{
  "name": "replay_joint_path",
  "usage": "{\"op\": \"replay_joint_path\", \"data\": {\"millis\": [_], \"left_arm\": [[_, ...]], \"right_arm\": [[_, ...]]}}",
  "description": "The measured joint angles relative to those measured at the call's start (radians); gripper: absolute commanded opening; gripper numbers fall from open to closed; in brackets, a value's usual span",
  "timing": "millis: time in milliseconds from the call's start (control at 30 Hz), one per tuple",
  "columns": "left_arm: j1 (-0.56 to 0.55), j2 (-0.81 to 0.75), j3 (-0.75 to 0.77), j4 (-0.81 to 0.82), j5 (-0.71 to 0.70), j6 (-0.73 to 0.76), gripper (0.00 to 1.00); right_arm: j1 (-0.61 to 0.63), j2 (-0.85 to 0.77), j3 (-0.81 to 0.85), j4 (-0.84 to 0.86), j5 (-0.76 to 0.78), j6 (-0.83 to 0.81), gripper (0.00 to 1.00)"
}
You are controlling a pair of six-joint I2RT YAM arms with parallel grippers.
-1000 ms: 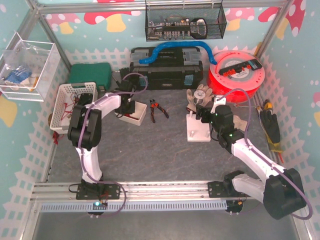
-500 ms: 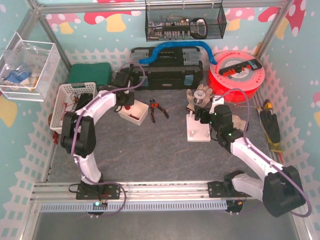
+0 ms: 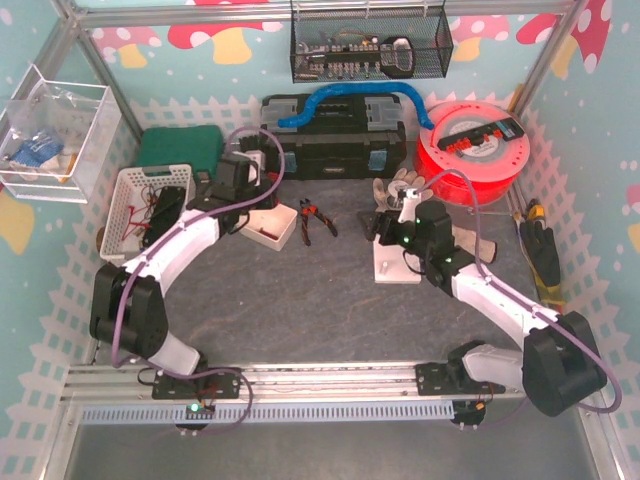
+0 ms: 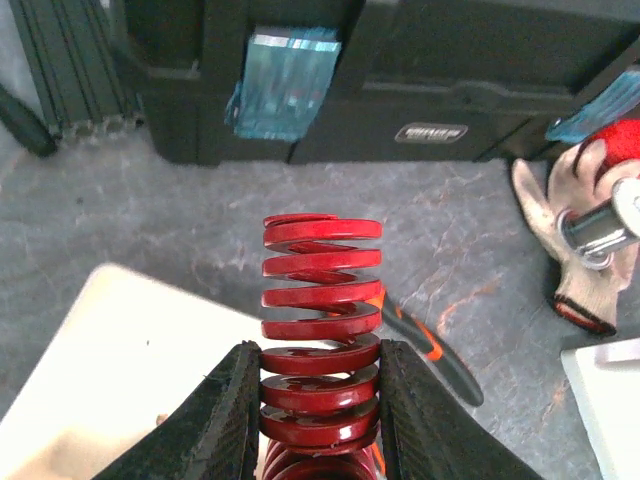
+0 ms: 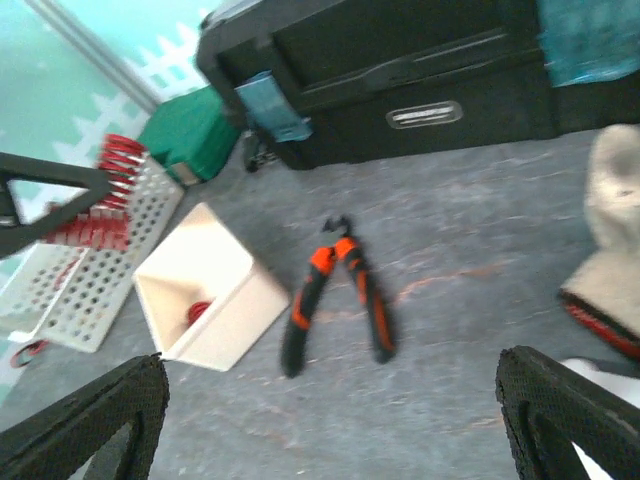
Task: Install the large spring
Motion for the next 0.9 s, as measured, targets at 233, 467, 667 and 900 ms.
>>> {"op": "replay_joint_path", "data": {"millis": [233,467,667,900], "left_arm": [[0.057,0.014,-0.101,-0.01,0.026,-0.04,0.0],[0.075,0.146,-0.083,-0.032,0.031,-0.043,0.0],[0.074,0.223,-0.055,-0.031,0.033,-0.043,0.03],[0.074,0.288,-0.003,-0.018,0.023,-0.039,0.07]], "right_arm": [[0.078,-0.001,0.006,0.011,0.01,0.046,0.89],[0.083,-0.03,0.006,0.011,0.05,0.044,0.9],[0.083,-0.058,0.006,0.0,0.086,0.018,0.91],[0.083,-0.059,0.006,-0.012,0.106,-0.013,0.91]]}}
